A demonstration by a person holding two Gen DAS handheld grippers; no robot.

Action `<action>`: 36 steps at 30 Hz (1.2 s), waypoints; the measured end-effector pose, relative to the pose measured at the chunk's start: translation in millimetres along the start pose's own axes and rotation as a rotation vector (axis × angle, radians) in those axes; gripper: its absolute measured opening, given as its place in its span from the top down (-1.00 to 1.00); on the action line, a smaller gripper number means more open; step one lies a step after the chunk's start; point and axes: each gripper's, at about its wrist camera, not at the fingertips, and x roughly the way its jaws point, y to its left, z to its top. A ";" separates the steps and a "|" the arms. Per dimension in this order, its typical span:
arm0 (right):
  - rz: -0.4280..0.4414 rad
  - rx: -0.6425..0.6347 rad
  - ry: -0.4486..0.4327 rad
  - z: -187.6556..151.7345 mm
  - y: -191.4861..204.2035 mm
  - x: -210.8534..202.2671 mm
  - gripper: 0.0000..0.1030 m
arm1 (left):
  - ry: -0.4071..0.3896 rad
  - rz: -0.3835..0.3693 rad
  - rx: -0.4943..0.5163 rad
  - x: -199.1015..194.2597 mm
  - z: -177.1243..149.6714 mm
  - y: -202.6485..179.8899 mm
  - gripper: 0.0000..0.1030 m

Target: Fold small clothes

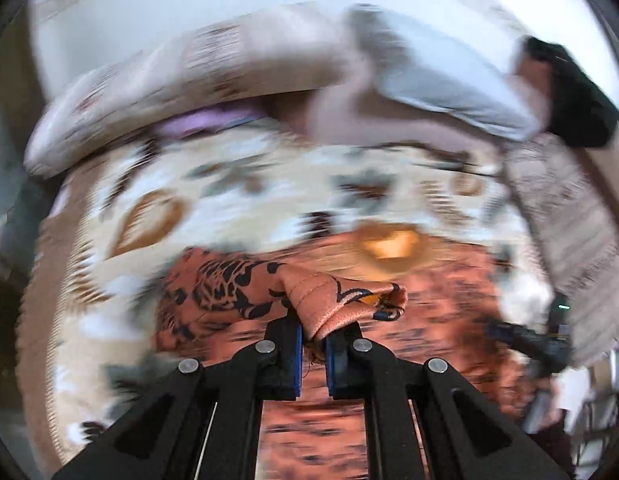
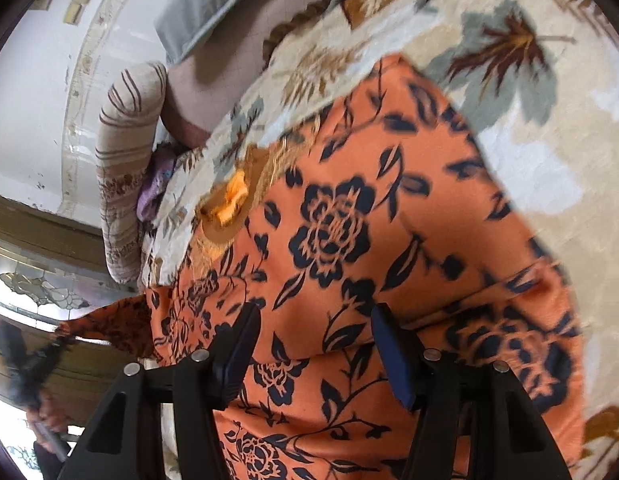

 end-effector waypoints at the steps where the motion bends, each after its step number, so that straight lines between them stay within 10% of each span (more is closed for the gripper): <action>1: 0.003 0.005 -0.013 1.7 -2.4 -5.0 -0.19 | 0.003 -0.029 0.022 1.5 4.5 -22.3 0.83; 10: 0.072 0.093 -0.119 25.0 -31.3 -51.6 -0.20 | 0.058 -0.368 0.124 43.5 25.3 -213.2 0.78; 14: 0.198 0.208 -0.136 34.3 -54.7 -68.1 -0.40 | 0.066 -0.392 0.145 52.7 17.3 -222.5 0.11; 19: 0.239 0.268 -0.095 40.6 -62.5 -61.7 -0.41 | 0.025 -0.247 0.064 62.4 16.6 -161.2 0.03; 28: 0.040 0.178 -0.051 43.1 -43.8 -20.6 -0.39 | 0.069 0.097 -0.076 115.1 -21.9 -16.4 0.03; 31: -0.027 0.141 -0.079 44.2 -35.6 -16.3 0.08 | 0.089 0.184 -0.105 136.0 -39.1 16.2 0.03; 36: -0.105 -0.037 -0.158 42.0 -0.8 -22.9 0.13 | 0.135 0.283 -0.142 172.0 -62.7 48.9 0.03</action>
